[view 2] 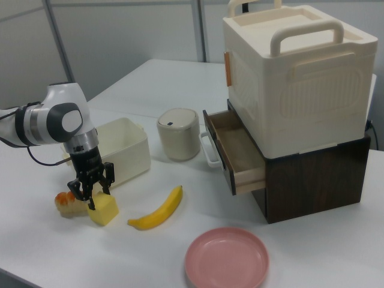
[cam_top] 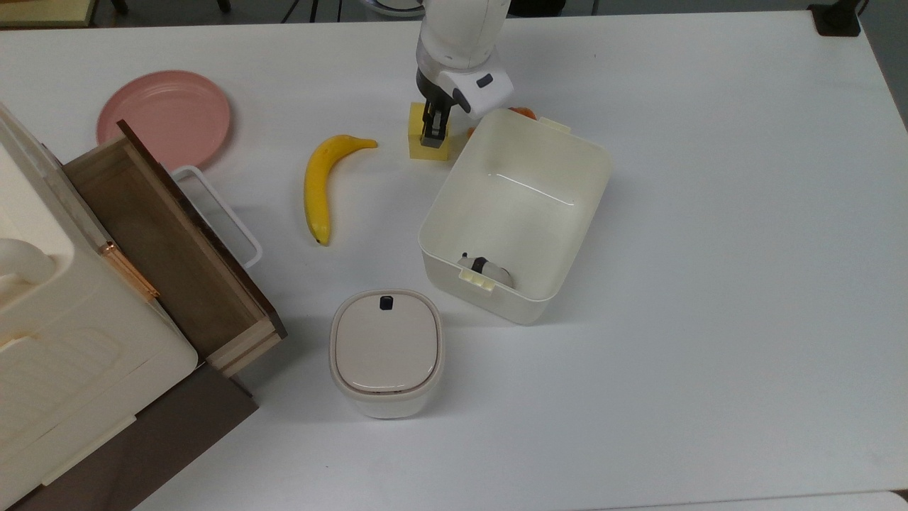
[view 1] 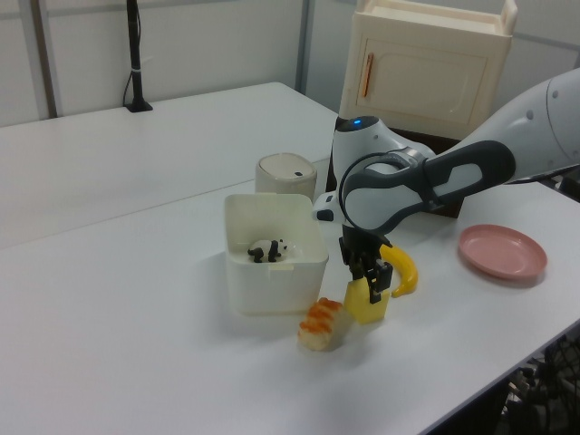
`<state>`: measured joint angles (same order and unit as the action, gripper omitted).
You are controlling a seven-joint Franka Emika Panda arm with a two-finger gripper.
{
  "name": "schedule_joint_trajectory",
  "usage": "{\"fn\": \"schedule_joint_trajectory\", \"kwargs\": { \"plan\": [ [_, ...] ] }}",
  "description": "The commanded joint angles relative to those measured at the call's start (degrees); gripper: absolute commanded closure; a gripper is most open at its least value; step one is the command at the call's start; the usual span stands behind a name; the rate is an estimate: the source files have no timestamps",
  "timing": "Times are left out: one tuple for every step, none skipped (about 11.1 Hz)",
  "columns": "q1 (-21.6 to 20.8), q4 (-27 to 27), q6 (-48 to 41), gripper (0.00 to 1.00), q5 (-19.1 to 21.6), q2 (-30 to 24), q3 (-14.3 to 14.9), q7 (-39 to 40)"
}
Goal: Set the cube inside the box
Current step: 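Lower around the yellow cube and close the gripper on it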
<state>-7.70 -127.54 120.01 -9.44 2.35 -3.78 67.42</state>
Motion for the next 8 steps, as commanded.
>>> {"fn": "schedule_joint_trajectory", "kwargs": {
  "plan": [
    [-0.47,-0.35,1.02,0.63,-1.37,0.20,-0.08,0.61],
    [-0.47,-0.35,0.93,0.67,-1.37,0.11,-0.08,0.44],
    [-0.47,-0.17,0.76,0.67,-1.37,-0.15,-0.17,0.26],
    [-0.47,0.79,0.23,0.67,-1.37,-0.50,-0.26,0.17],
    [-0.38,1.14,-0.47,0.67,-1.37,-1.20,-0.26,0.09],
    [-0.12,1.84,-2.04,0.67,-1.37,-2.34,-0.35,0.08],
    [-0.03,2.11,-3.27,0.67,-1.19,-3.74,-0.26,0.08],
    [0.23,2.12,-4.42,0.66,-0.84,-5.67,-0.35,0.08]
  ]
}}
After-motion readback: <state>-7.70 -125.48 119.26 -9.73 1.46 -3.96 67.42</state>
